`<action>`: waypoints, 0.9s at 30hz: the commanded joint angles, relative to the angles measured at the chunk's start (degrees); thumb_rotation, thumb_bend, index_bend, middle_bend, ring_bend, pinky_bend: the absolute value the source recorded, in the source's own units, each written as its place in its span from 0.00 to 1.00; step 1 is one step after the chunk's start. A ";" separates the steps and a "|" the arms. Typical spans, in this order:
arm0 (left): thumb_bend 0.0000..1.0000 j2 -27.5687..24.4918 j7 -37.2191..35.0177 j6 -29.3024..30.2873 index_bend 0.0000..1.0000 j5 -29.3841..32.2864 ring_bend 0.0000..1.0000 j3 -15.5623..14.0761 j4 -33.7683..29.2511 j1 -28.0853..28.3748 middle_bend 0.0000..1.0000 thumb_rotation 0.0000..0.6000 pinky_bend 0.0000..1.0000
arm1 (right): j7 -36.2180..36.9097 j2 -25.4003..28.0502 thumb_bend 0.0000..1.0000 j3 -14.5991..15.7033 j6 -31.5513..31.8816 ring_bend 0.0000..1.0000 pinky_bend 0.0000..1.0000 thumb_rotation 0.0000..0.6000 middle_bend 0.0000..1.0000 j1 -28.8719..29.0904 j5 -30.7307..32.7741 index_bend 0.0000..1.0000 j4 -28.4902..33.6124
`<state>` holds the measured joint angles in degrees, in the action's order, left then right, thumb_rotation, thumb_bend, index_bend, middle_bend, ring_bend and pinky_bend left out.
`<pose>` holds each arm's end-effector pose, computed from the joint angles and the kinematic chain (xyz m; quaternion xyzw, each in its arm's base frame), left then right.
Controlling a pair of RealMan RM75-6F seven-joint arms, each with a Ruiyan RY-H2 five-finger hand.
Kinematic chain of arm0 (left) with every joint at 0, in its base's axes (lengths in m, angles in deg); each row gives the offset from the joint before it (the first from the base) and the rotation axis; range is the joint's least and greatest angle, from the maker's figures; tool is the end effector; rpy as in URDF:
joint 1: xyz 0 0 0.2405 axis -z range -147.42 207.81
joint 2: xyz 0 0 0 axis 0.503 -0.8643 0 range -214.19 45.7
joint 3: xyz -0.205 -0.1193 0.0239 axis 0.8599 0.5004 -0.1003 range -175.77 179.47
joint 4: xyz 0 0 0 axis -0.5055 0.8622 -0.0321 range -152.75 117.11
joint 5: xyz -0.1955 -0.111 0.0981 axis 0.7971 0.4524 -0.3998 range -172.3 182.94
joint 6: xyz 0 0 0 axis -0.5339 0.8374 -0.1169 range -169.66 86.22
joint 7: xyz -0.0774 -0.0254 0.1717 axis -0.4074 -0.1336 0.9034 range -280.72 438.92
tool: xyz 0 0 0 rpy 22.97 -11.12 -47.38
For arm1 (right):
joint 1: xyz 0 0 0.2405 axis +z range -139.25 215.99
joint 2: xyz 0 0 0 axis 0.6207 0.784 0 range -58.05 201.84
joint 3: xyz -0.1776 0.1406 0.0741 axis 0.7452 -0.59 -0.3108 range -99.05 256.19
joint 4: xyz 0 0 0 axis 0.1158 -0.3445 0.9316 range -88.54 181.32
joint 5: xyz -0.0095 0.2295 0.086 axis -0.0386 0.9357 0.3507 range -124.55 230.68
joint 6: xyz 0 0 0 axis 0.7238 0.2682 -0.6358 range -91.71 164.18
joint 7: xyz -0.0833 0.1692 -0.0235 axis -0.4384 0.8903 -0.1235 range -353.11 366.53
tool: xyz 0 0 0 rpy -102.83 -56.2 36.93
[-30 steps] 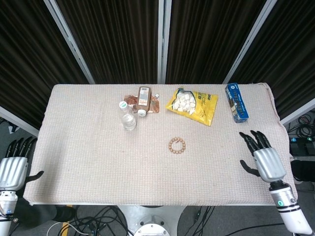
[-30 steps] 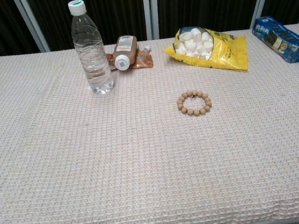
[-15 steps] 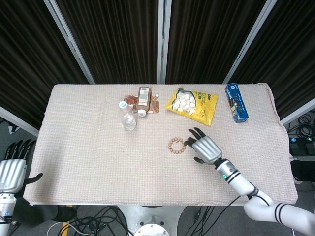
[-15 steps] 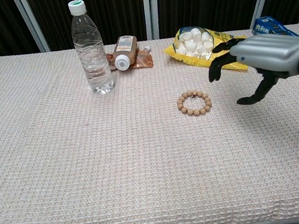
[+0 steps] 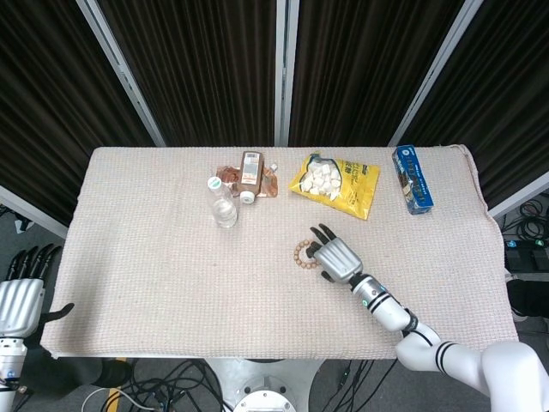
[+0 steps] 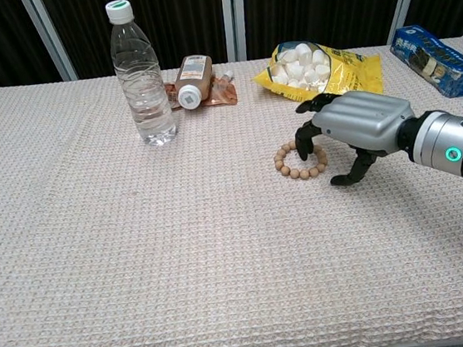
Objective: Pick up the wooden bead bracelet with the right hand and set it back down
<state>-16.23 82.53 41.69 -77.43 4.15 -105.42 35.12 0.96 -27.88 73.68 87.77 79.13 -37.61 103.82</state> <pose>-0.3319 0.2271 0.1035 -0.5971 -0.3892 -0.3463 0.6100 -0.1713 -0.3778 -0.1221 0.8324 -0.2488 0.3244 0.3742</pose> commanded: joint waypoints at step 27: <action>0.00 0.92 -3.19 -1.27 0.09 -0.36 0.00 -0.11 2.59 0.46 0.05 1.00 0.00 | 37.39 15.23 0.44 -4.06 -5.34 0.21 0.00 1.00 0.54 -2.01 14.21 0.67 19.48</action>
<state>-15.31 79.36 40.43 -77.79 4.04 -102.83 35.59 22.32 -23.21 73.87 94.30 77.09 -33.56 109.20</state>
